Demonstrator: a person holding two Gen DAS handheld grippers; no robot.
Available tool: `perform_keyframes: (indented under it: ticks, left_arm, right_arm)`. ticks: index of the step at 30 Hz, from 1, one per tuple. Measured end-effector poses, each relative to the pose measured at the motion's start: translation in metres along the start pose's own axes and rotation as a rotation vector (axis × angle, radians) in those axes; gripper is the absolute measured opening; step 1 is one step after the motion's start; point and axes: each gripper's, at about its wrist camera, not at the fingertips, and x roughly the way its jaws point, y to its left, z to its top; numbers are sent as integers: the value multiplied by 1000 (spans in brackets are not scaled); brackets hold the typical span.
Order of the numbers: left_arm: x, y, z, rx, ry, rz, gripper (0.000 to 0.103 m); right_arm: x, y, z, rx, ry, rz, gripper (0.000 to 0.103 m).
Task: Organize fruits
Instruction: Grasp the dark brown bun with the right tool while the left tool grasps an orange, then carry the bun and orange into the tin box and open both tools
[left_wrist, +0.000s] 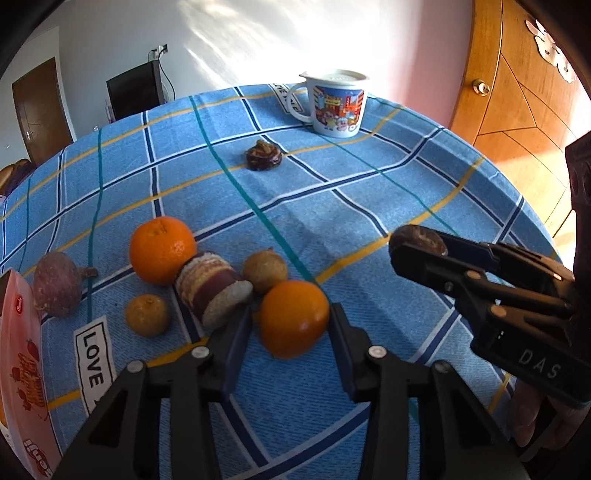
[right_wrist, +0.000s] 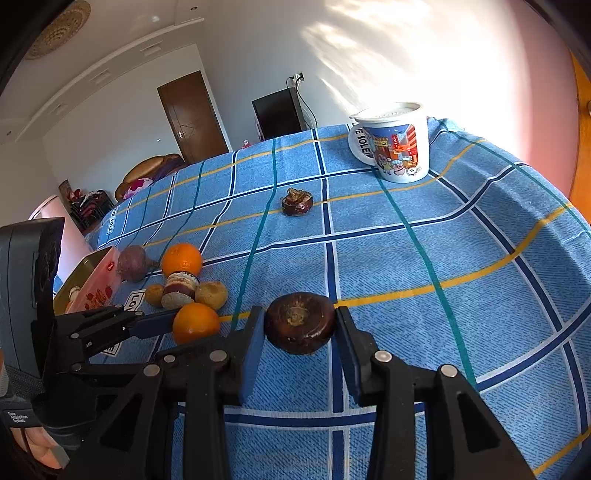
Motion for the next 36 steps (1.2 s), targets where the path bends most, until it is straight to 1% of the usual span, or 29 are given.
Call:
perform_keyframes:
  ticks: [3,5,6,16,26,32,36]
  left_arm:
    - [0,-1,0,4,1,5,44]
    - [0,-1,0,7,1,4,40]
    - [1,-2,1,9,-1,2,36]
    - [0,-1,1,8,-7,-11,35]
    - [-14,4,-1,-16,-79,-20,34]
    - [-25,5,-3,-21,-139,5,34]
    - [-31,5,-4,-21,-169,20,34]
  right_arm:
    - [0,1,0,-4,1,1,40]
    - [1,1,0,-7,5,-1,40]
    - [1,2,0,-9,5,-3,40]
    - [2,4,0,-23,12,-11,40]
    - [-5,9,-2,-54,-27,-9,40]
    - [-15,16,-3,-91,-83,-6,40]
    - [-17,20,-4,-115,-96,-15,40]
